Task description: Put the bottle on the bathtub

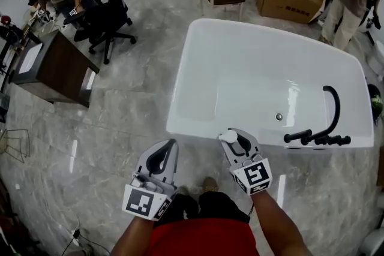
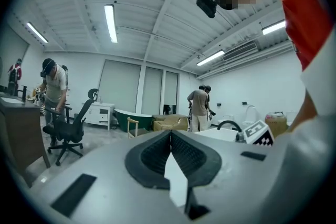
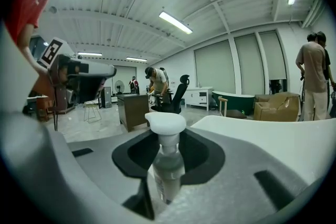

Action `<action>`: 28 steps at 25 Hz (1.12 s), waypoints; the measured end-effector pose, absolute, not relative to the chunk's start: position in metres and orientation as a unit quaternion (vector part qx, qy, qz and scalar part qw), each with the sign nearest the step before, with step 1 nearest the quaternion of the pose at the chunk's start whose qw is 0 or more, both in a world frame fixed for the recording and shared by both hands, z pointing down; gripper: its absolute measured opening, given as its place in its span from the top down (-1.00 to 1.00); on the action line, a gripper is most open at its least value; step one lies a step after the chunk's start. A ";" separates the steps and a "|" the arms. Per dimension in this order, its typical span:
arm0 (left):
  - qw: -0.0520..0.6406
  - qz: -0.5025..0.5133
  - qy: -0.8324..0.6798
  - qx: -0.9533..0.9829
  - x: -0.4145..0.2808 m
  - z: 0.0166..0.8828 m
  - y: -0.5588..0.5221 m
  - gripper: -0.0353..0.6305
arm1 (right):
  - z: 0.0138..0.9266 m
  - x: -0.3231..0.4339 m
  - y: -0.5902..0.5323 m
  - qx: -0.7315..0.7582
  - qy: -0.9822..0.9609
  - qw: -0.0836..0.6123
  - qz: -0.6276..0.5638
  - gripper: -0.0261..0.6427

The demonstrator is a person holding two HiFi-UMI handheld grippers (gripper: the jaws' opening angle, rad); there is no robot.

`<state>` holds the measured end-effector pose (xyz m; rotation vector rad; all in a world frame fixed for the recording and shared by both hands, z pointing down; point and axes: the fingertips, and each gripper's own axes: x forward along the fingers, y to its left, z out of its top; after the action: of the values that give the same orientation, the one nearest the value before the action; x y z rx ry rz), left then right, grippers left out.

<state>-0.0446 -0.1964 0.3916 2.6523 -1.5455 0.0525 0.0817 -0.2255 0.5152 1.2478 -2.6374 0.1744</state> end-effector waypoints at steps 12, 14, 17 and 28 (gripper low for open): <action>0.046 0.064 -0.484 0.872 -0.048 0.411 -0.231 0.86 | 0.583 0.090 -0.282 0.447 -0.877 0.150 0.091 0.58; 0.049 0.069 -0.488 0.868 -0.053 0.414 -0.236 0.86 | 0.591 0.088 -0.287 0.445 -0.878 0.154 0.093 0.58; 0.053 0.072 -0.486 0.869 -0.057 0.422 -0.239 0.86 | 0.604 0.085 -0.293 0.442 -0.878 0.159 0.097 0.58; 0.059 0.067 -0.487 0.869 -0.069 0.432 -0.245 0.86 | 0.627 0.073 -0.289 0.439 -0.876 0.179 0.088 0.57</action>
<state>-0.0691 -0.2448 0.4323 2.6321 -1.4739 0.2043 0.0731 -0.2893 0.6274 1.2426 -2.4765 0.2479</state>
